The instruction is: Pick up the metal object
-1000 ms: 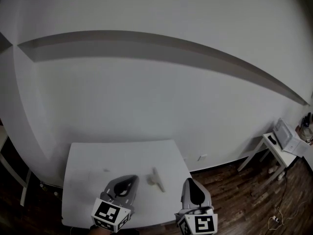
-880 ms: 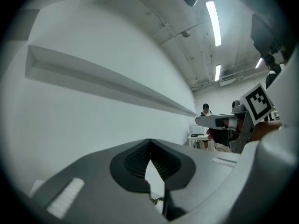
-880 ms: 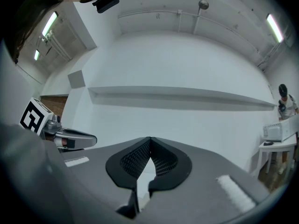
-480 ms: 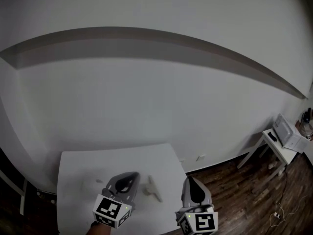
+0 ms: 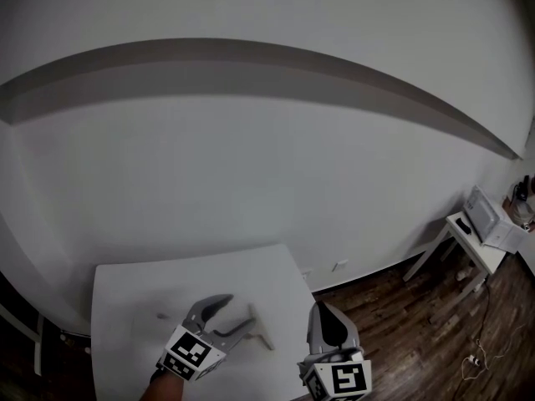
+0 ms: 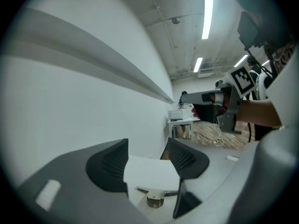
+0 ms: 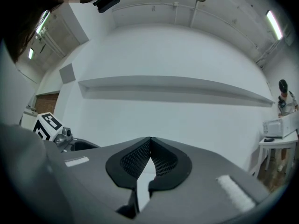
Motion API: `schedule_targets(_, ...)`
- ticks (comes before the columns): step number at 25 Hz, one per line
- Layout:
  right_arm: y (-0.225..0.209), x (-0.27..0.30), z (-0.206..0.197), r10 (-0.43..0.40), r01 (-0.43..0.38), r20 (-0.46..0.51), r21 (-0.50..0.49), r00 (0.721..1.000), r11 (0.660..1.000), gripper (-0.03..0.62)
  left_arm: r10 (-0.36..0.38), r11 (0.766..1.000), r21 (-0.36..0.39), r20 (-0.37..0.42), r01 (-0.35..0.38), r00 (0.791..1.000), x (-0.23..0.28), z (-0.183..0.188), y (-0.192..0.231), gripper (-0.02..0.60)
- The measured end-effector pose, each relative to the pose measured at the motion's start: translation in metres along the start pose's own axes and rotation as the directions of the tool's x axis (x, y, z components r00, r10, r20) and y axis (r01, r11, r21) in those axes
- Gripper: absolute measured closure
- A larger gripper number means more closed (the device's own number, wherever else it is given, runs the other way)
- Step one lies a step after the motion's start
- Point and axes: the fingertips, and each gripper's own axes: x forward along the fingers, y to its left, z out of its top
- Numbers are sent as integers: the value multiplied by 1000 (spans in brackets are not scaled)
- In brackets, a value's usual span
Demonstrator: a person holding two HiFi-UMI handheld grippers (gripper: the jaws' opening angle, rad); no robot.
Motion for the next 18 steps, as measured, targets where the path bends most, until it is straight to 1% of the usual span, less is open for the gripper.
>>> schedule_targets(2,0,3,-2,5,-5,-6,-2,1000,1000,583,-95,995,13,-51,96,994,9,-18,-10,273)
schedule_targets(3,0,4,-3,8,-8,-9,-2,1000,1000,583,-150,988,9,-82,152,985,15,-28,-17,240)
schedule_targets(4,-1,5,-5,10,-10,-13,-3,1000,1000,583,-203,979,4,-121,205,972,20,-41,-23,212)
schedule_targets(5,-2,6,-8,11,-11,-19,-3,1000,1000,583,-248,967,7,-169,253,954,25,-55,-29,186)
schedule_targets(6,-3,7,-10,11,-11,-25,-2,1000,1000,583,-283,956,15,-221,294,933,30,-69,-34,178)
schedule_targets(8,-6,8,-15,8,-8,-34,1,999,1000,583,-321,937,30,-325,349,889,40,-100,-39,173)
schedule_targets(10,-9,7,-19,3,-3,-42,3,999,1000,583,-339,924,24,-405,381,849,50,-131,-41,173)
schedule_targets(12,-10,6,-22,1,-1,-48,3,999,1000,583,-361,918,-18,-450,396,817,61,-158,-41,173)
schedule_targets(14,-10,7,-23,1,-1,-50,4,999,1000,583,-377,915,-64,-484,398,790,72,-186,-38,173)
schedule_targets(16,-10,8,-23,2,-2,-51,5,999,1000,583,-376,915,-79,-522,395,766,80,-205,-37,173)
schedule_targets(18,-9,9,-23,4,-4,-51,6,999,1000,583,-373,916,-87,-548,392,749,87,-216,-36,173)
